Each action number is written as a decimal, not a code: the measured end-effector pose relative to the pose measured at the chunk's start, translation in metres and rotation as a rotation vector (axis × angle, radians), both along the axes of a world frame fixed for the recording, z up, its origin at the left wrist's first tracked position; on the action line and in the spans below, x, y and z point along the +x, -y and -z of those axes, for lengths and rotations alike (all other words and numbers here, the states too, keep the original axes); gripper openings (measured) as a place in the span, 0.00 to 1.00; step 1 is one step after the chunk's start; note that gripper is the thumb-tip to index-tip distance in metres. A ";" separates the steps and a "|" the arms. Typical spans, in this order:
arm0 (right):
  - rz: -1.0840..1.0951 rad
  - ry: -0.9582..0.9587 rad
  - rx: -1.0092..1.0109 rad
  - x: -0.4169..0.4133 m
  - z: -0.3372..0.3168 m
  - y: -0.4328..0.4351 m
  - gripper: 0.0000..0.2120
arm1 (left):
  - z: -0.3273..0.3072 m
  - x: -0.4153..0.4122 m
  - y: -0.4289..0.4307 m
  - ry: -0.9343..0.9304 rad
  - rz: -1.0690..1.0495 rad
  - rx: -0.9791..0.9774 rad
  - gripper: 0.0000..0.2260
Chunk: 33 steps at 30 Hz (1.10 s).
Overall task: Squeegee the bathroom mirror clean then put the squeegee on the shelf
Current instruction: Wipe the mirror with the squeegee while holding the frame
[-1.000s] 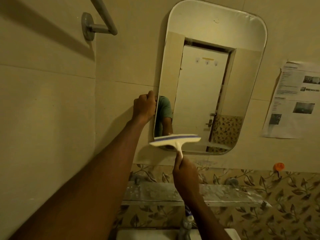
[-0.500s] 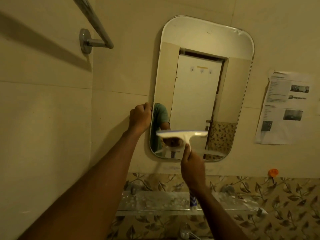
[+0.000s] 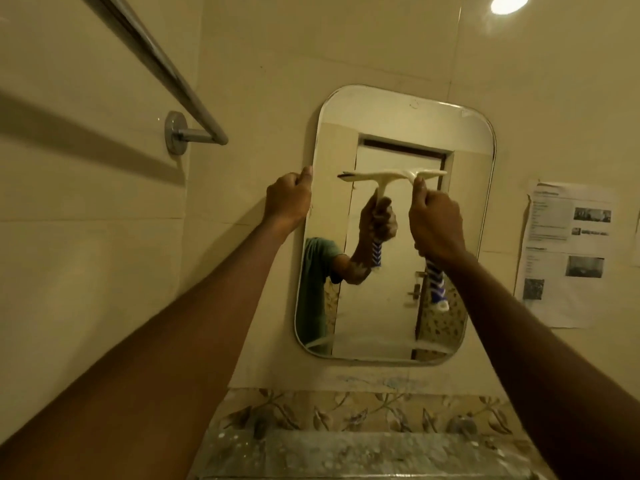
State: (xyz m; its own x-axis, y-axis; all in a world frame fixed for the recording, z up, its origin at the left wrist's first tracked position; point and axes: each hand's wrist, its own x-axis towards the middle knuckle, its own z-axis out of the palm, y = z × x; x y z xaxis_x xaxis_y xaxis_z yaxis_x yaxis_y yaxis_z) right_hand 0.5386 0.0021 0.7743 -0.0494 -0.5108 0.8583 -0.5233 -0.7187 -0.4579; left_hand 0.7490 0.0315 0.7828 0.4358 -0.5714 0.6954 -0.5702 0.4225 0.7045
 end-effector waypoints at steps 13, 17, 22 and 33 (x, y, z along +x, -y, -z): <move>0.090 -0.106 0.337 0.029 0.201 -0.021 0.25 | -0.004 0.002 0.020 -0.036 0.013 -0.018 0.19; 0.023 -0.065 0.226 0.022 0.157 -0.032 0.24 | -0.004 0.002 0.016 -0.064 0.034 0.013 0.22; -0.027 -0.011 0.085 0.024 0.063 -0.016 0.23 | -0.004 0.001 0.015 -0.084 0.035 -0.010 0.20; 0.102 -0.057 0.413 0.034 0.211 -0.032 0.24 | 0.000 0.004 0.010 -0.138 0.154 -0.030 0.25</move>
State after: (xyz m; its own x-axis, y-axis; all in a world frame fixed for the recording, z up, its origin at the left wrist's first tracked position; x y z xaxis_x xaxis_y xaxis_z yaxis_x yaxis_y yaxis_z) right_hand 0.5727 0.0338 0.5637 -0.0757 -0.8070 0.5857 -0.6150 -0.4245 -0.6645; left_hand 0.7528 0.0217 0.7825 0.4371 -0.6188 0.6527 -0.3965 0.5188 0.7574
